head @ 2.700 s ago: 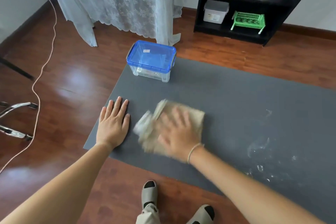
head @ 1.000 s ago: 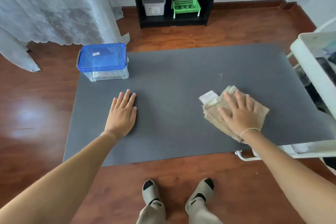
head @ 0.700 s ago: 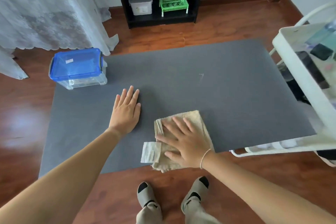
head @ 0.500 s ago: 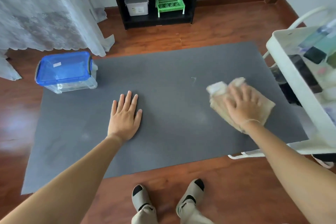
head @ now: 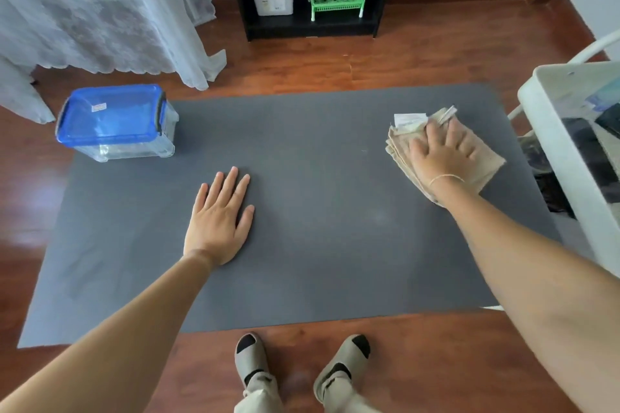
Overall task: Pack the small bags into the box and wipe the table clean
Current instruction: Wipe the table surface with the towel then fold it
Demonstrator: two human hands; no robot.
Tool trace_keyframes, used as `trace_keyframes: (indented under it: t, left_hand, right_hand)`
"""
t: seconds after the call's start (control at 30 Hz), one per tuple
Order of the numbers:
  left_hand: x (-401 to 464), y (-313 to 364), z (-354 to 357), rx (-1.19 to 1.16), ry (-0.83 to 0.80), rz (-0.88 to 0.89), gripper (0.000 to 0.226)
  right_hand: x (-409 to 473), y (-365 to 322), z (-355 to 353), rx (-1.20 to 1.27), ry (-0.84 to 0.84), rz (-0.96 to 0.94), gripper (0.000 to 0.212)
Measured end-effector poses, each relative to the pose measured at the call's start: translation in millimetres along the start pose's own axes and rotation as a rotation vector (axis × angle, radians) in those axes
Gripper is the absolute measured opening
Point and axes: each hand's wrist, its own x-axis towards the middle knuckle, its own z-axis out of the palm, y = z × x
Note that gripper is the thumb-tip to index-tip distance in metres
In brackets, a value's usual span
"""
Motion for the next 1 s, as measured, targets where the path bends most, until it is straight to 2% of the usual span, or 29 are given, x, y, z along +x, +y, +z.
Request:
trace_keyframes:
  t: [0.03,0.07,0.17,0.2,0.23,0.27,0.3,0.33,0.43,0.47,0.5,0.53,0.57,0.67,0.7,0.77,0.8,0.83,0.93,1.0]
  left_hand:
    - [0,0,0,0.006,0.000,-0.003,0.064]
    - [0,0,0,0.013,0.001,-0.007,0.064]
    - [0,-1,-1,0.027,-0.007,-0.019,0.065]
    - [0,0,-1,0.029,-0.011,-0.021,0.065]
    - [0,1,-2,0.028,-0.011,-0.020,0.065]
    - [0,1,-2,0.022,-0.011,-0.020,0.064]
    - [0,2,-2,0.017,-0.010,-0.021,0.064]
    - [0,2,-2,0.018,-0.009,-0.021,0.064]
    - [0,1,-2,0.036,-0.004,-0.023,0.062]
    - [0,1,-1,0.042,-0.008,-0.024,0.062]
    - [0,0,-1,0.049,-0.013,-0.026,0.062]
    - [0,0,-1,0.054,-0.017,-0.027,0.062]
    - [0,1,-1,0.056,-0.018,-0.029,0.062]
    - [-1,1,-1,0.051,-0.025,-0.038,0.063]
    - [-1,1,-2,0.050,-0.026,-0.042,0.063]
    - [0,2,-3,0.046,-0.024,-0.041,0.063]
    - [0,2,-3,0.041,-0.021,-0.039,0.063]
    - [0,3,-3,0.035,-0.019,-0.039,0.064]
    - [0,3,-4,0.033,-0.009,-0.042,0.064]
    - [0,3,-4,0.036,-0.008,-0.039,0.064]
  right_hand:
    - [-2,-25,5,0.007,-0.020,0.061,0.059]
    - [-11,-51,17,-0.013,-0.037,-0.031,0.059]
    - [-77,-108,54,-0.077,-0.112,-0.778,0.055]
    - [-89,-106,58,-0.101,-0.111,-0.947,0.053]
    - [-81,-96,53,-0.069,-0.093,-1.015,0.052]
    - [-59,-83,46,-0.015,-0.024,-0.961,0.054]
    - [-32,-66,40,0.004,0.044,-0.809,0.056]
    - [-1,-46,32,0.024,0.094,-0.604,0.058]
    - [67,4,3,0.070,0.107,0.046,0.063]
    - [71,-1,2,0.071,0.109,0.165,0.068]
    - [66,-18,6,0.060,0.104,0.182,0.072]
    - [56,-41,15,0.044,0.088,0.101,0.074]
    - [42,-68,26,0.029,0.057,-0.058,0.075]
    - [-16,-129,54,-0.136,-0.092,-0.720,0.076]
    - [-24,-132,57,-0.186,-0.126,-0.873,0.076]
    - [-2,-117,46,-0.238,-0.097,-0.991,0.073]
    - [18,-102,40,-0.243,-0.038,-0.933,0.072]
    - [40,-82,33,-0.219,0.012,-0.796,0.070]
    - [95,0,4,-0.032,0.076,-0.195,0.072]
    - [92,22,-6,0.011,0.057,0.069,0.074]
